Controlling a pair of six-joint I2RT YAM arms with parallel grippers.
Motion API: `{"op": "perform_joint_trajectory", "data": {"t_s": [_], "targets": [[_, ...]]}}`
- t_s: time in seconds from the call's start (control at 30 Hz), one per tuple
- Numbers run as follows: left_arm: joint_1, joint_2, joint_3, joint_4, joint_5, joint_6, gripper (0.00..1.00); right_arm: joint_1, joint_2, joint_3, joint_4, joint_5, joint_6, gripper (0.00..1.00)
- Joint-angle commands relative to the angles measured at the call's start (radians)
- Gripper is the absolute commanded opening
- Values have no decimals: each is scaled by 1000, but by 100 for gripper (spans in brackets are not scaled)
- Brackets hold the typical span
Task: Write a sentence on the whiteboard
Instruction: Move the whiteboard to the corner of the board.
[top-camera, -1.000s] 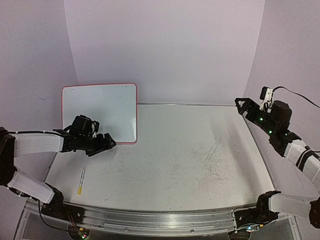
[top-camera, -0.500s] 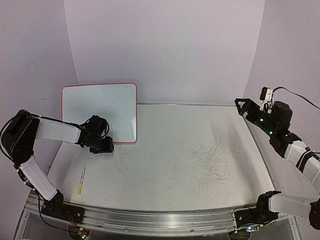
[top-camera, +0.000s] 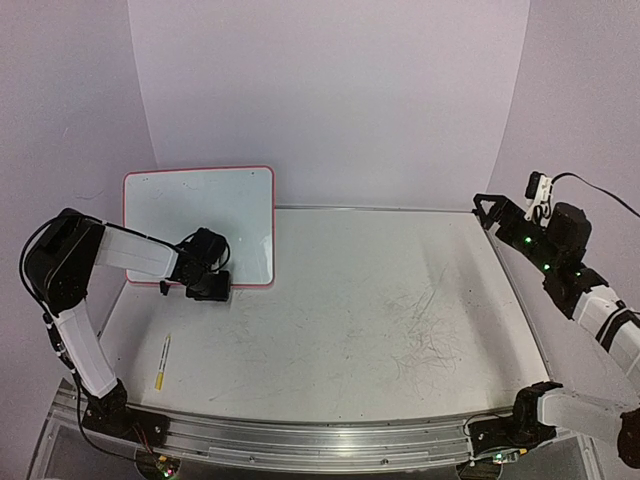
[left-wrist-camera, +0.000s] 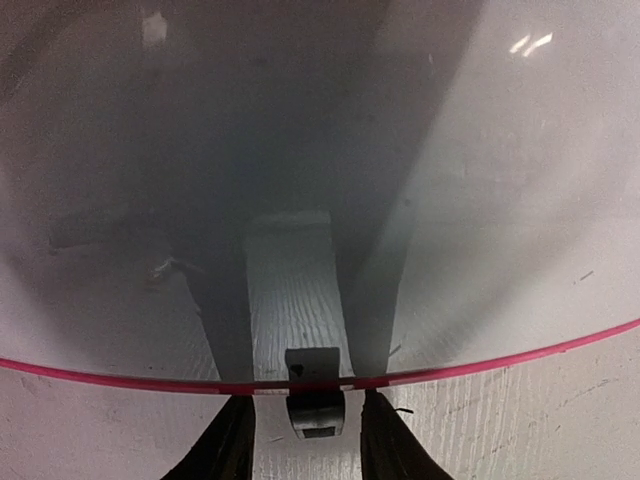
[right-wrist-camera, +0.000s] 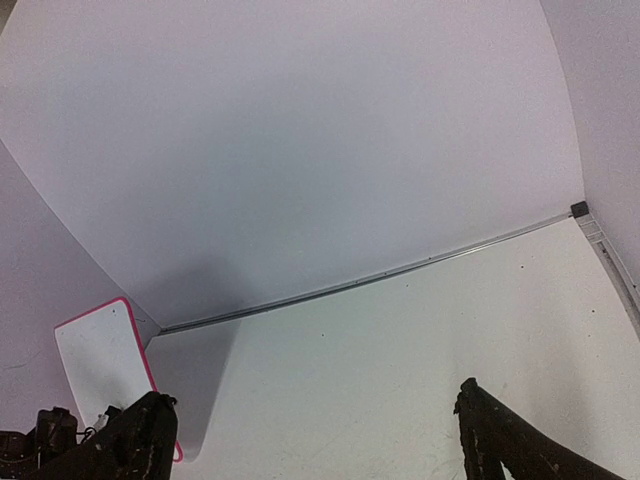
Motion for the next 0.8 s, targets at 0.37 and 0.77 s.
{"op": "perform_joint_trajectory", "data": {"t_s": [0.37, 0.77], "targets": [[-80, 40, 71, -4, -75, -24, 18, 0, -27, -15, 4, -34, -5, 98], [-210, 87, 138, -40, -166, -120, 15, 1, -71, -55, -11, -39, -27, 98]]}}
